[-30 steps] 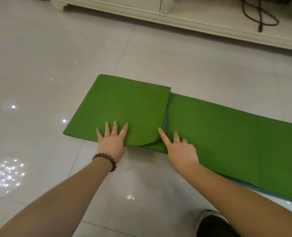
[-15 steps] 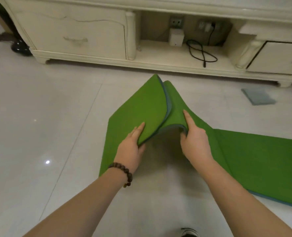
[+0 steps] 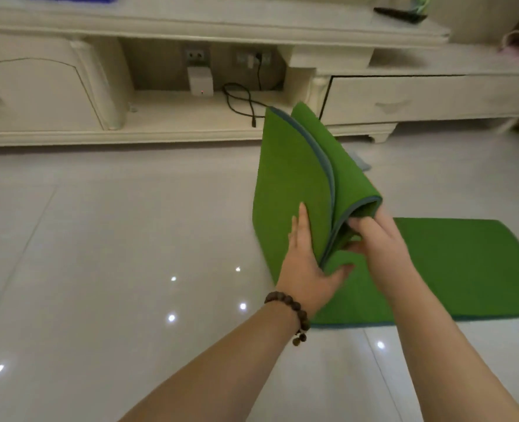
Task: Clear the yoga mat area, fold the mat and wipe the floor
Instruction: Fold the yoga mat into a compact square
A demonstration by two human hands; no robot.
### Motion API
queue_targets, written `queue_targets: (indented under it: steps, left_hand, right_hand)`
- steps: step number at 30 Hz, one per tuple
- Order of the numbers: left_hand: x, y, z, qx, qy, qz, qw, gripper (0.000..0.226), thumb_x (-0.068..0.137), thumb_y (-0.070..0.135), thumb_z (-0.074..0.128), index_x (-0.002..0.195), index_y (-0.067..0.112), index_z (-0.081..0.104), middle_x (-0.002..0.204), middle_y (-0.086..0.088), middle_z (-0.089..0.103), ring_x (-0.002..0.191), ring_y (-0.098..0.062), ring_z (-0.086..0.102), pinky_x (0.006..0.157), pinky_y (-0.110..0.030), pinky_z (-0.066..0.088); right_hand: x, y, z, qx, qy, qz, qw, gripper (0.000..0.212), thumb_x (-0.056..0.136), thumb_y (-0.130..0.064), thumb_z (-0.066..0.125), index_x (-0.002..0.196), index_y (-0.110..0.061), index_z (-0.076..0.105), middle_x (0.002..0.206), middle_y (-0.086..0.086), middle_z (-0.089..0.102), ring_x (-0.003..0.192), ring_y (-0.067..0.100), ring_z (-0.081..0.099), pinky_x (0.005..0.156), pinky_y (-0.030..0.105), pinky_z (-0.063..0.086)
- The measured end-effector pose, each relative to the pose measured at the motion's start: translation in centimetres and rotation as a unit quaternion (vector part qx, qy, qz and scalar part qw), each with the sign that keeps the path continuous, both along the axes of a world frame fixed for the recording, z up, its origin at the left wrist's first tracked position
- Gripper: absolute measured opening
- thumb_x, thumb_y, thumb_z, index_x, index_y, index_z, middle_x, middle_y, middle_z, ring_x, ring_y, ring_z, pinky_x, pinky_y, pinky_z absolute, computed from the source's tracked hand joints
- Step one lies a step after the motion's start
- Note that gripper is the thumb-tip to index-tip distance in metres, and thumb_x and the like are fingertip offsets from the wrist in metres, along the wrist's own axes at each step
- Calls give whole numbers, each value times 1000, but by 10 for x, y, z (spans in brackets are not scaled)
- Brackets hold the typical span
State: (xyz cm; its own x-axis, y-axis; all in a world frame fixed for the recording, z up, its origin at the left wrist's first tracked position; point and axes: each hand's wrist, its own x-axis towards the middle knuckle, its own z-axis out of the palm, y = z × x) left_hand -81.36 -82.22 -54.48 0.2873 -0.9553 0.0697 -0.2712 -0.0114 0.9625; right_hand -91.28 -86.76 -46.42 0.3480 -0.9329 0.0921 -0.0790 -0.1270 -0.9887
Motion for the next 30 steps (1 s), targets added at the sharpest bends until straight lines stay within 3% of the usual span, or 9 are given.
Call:
queue_targets:
  steps: [3, 6, 9, 12, 14, 18, 26, 30]
  left_hand:
    - [-21, -20, 2, -19, -41, 29, 999, 112, 79, 10, 70, 146, 49, -11, 161, 3, 14, 148, -17, 14, 117, -39, 28]
    - [-29, -23, -17, -3, -134, 20, 991, 112, 83, 16, 66, 140, 54, -23, 161, 7, 6, 149, -20, 6, 118, -43, 23]
    - [-29, -9, -44, 74, -131, 34, 988, 108, 83, 19, 64, 141, 53, -21, 162, 3, 5, 147, -27, 13, 117, -47, 25]
    - [-10, 2, -48, 85, -90, 47, 991, 106, 82, 5, 59, 143, 55, -12, 158, -2, 22, 135, -26, 41, 109, -38, 38]
    - [15, 8, -44, 71, -120, 70, 988, 104, 82, 1, 57, 145, 52, -8, 157, -5, 27, 130, -28, 46, 107, -37, 41]
    - [79, 38, -28, 80, -172, 122, 974, 101, 83, -3, 57, 148, 45, -3, 158, -6, 25, 130, -29, 46, 105, -34, 39]
    - [211, 149, 6, 90, -240, 251, 933, 106, 82, -7, 57, 145, 53, -2, 153, -9, 33, 130, -32, 45, 106, -45, 42]
    - [232, 182, 7, 92, -251, 222, 938, 109, 79, -8, 61, 142, 56, 0, 155, -7, 31, 135, -30, 41, 107, -47, 40]
  right_hand:
    - [-16, 1, -2, -9, 0, 13, 1000, 70, 72, -46, 71, 132, -28, 41, 122, -12, 62, 112, 5, 59, 86, 25, 53]
    - [-9, -5, -9, -40, 80, -83, 993, 75, 73, -27, 79, 136, -22, 39, 115, -18, 60, 104, -6, 58, 89, 20, 50]
    - [-4, -11, -15, -25, 74, -121, 990, 53, 85, -13, 66, 132, -22, 43, 106, -19, 60, 99, -1, 59, 93, 36, 51]
    - [-1, -11, -15, -17, 46, -88, 995, 45, 88, -10, 61, 128, -24, 46, 114, -11, 62, 108, 10, 61, 96, 41, 50]
    - [12, -9, -11, -11, 22, -66, 998, 44, 89, -9, 61, 125, -27, 44, 118, -8, 61, 112, 12, 59, 98, 40, 49]
    - [65, 7, -4, 6, -23, -1, 1000, 43, 88, -8, 62, 121, -29, 44, 121, -3, 60, 114, 15, 58, 100, 44, 48]
    - [202, 87, 12, 22, -54, 149, 987, 53, 89, -9, 63, 136, -17, 41, 125, -4, 58, 115, 9, 56, 102, 33, 46]
    - [213, 118, 6, 26, -100, 135, 985, 66, 84, -3, 67, 140, -15, 35, 125, -7, 58, 115, 3, 56, 98, 24, 47]
